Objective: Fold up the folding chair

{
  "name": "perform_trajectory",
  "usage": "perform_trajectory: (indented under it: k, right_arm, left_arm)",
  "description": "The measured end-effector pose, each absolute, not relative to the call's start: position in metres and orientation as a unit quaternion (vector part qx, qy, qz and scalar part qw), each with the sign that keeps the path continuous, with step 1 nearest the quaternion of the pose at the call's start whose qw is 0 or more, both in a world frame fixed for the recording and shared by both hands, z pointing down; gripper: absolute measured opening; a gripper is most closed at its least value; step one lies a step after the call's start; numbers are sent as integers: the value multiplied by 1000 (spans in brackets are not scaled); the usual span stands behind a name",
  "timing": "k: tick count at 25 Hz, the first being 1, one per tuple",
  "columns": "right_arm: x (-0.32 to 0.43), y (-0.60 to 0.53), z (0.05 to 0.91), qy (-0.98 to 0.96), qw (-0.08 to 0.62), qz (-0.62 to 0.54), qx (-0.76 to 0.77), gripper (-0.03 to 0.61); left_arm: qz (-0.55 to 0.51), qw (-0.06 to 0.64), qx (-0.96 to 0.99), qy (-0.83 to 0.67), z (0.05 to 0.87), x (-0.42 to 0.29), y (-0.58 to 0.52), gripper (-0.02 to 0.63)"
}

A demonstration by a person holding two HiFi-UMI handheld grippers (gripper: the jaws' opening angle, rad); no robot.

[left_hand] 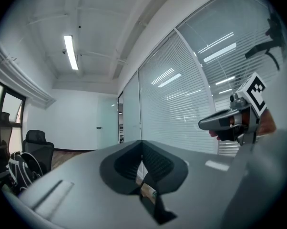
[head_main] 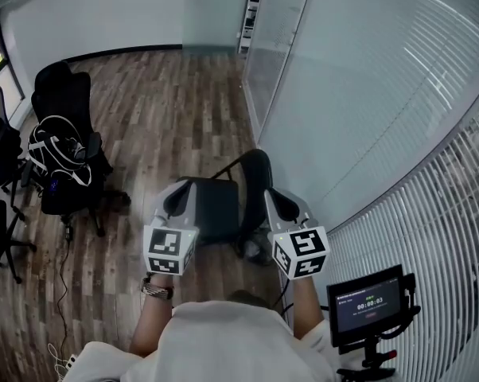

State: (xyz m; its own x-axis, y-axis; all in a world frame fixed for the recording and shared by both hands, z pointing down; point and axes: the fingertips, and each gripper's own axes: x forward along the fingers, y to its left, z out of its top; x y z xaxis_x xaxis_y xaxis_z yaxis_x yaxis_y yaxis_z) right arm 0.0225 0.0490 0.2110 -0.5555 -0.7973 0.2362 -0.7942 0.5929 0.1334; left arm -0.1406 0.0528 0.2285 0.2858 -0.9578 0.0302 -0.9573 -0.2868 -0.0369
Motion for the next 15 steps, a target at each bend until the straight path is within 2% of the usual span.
perform_trajectory:
  k: [15]
  right_arm:
    - [50,38,250,-869,172,18,463,3]
  left_arm:
    - [-44,-37,-783,619,268,-143,50,-9]
